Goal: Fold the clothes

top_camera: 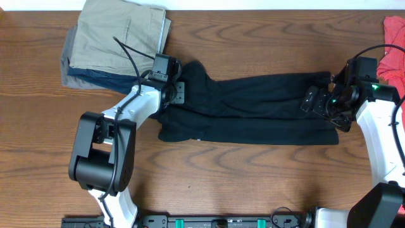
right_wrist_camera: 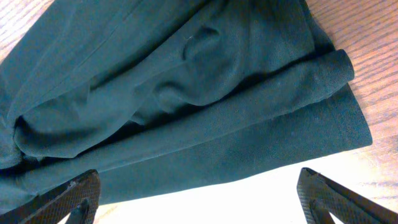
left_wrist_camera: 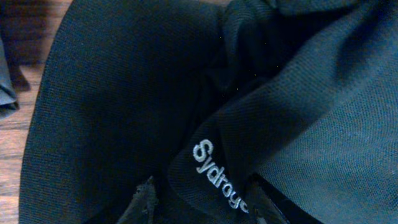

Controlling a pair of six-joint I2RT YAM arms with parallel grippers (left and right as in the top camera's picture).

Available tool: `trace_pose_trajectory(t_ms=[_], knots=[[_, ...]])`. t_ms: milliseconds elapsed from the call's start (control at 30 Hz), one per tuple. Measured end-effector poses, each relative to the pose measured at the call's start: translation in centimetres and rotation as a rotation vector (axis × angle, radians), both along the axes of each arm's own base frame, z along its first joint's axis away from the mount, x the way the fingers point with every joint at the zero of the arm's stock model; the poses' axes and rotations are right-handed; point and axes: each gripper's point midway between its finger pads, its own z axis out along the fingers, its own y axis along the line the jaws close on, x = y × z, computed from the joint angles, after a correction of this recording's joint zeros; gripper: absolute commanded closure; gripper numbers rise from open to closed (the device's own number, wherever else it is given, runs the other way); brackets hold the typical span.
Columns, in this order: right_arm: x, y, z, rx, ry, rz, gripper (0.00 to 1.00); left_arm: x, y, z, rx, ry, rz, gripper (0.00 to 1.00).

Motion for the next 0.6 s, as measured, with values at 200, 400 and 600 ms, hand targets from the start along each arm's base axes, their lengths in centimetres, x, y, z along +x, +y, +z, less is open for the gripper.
trace_pose_trajectory(t_ms=[200,400,600], knots=[[0.01,0.00,0.00,0.000,0.000,0.000,0.05,0.09,0.41,-0.03,-0.004,0.003,0.014,0.80],[0.07,-0.14,0.00,-0.008,-0.002,-0.001,0.07,0.06,0.45,-0.04,-0.001,0.003,0.008,0.94],[0.37,-0.95,-0.01,-0.051,-0.012,-0.016,0.01,-0.10,0.49,-0.10,0.001,0.010,0.008,0.94]])
